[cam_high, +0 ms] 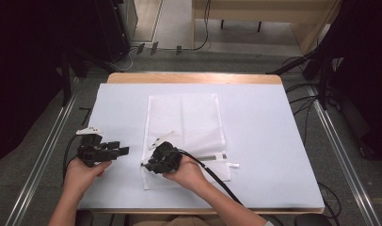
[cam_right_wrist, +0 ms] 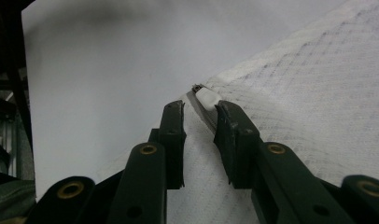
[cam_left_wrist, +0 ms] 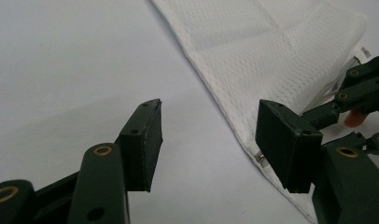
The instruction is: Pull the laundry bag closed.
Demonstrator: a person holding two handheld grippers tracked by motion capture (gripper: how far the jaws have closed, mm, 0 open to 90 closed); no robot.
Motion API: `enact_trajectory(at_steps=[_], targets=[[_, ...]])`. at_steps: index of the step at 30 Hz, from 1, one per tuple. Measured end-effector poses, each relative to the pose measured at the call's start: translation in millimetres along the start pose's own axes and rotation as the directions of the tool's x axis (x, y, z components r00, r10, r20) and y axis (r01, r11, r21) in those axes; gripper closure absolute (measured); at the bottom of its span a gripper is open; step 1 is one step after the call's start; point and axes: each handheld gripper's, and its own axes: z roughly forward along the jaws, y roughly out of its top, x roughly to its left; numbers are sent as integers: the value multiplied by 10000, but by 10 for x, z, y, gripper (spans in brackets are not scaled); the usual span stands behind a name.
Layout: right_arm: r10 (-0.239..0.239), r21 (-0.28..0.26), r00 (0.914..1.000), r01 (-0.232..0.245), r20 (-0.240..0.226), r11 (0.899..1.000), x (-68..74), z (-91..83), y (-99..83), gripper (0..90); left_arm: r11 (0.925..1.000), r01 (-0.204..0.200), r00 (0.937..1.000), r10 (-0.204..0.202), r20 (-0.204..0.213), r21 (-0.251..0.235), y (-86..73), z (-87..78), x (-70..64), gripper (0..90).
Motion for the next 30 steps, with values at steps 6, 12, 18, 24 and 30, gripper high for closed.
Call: enact_trajectory(at_steps=[6,12,18,24,30], targets=[[-60,214,9999,57,114,9998,-17,19,-12,703,9999,-123,9999,123,31,67,1,8,-10,421],[14,117,10000,-13,-70,9999,-5,71,14,747,9996,-239,9997,238,87,121,1,11,-21,424],[-38,150,10000,39,-69,9999,3,166,61,805,9993,-316,9992,311,233,193,-7,20,-26,436],[55,296,10000,-55,-8,9995,7,214,107,852,9997,-203,9990,198,407,127,-18,6,4,465],[-512,-39,9985,512,192,9987,14,122,178,880,9989,-395,9967,377,718,239,-18,13,-23,496]])
